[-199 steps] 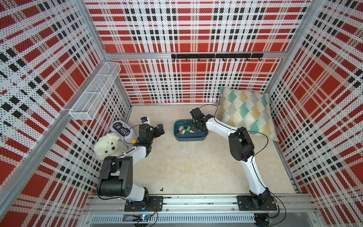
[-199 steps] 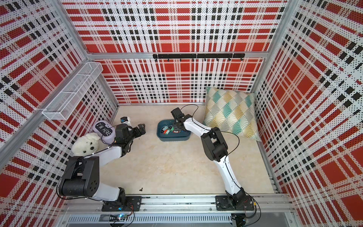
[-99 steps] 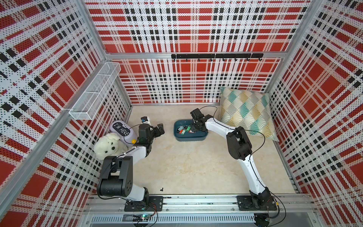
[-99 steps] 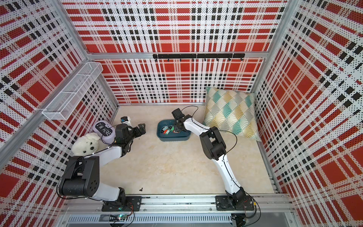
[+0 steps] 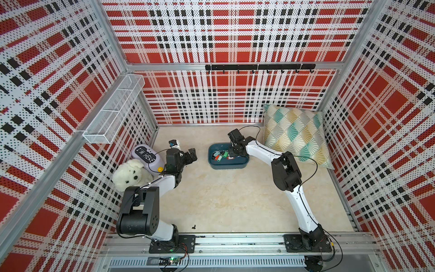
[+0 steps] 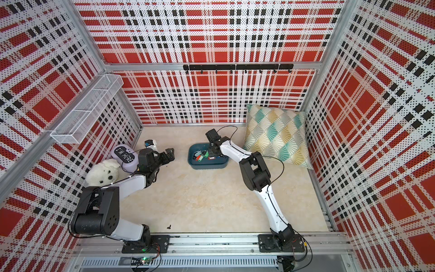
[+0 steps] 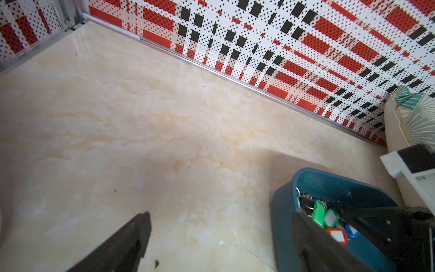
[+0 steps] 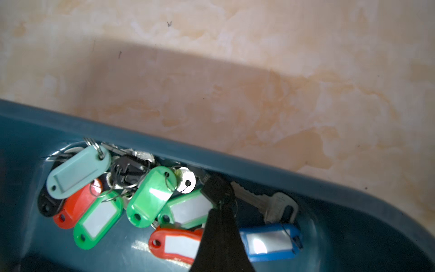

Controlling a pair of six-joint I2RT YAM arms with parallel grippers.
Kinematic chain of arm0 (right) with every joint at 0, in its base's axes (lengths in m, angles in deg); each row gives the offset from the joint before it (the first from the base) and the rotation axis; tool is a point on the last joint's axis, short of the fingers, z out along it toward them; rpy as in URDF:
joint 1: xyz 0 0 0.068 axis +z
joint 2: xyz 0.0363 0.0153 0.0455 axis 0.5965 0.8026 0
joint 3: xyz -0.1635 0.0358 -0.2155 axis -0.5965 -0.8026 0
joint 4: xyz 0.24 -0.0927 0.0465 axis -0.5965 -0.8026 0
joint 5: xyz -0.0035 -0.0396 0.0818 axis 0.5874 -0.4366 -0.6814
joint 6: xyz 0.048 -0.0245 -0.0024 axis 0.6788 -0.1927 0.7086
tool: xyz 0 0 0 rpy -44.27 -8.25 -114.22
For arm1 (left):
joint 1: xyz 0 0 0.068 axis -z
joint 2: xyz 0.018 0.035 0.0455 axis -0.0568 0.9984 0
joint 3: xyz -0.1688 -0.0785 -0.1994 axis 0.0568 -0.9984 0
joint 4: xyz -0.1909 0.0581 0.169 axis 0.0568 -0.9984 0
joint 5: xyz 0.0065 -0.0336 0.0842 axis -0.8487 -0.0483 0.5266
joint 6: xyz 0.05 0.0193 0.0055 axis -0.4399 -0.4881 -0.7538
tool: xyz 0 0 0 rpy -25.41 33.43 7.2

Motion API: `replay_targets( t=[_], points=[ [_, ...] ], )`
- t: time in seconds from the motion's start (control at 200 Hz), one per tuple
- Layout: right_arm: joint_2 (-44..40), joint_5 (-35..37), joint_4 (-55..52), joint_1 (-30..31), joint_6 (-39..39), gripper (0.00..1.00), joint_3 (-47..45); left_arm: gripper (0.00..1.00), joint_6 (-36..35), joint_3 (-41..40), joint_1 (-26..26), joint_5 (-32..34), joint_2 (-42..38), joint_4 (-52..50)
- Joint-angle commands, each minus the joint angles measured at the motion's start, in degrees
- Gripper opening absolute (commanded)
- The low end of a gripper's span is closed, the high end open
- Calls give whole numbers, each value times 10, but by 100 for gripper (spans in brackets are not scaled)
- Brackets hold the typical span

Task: Take the keys out of the storage box
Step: Pick up the key from the storage box.

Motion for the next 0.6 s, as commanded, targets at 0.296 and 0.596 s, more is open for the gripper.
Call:
replay_targets(
  t=[0.296, 0.596],
  points=[
    [-86, 13, 8, -3, -19, 0, -13, 99, -7, -6, -5, -6, 4, 14],
    [-223, -36, 49, 15, -45, 0, -118, 99, -4, -6, -5, -19, 1, 15]
  ],
)
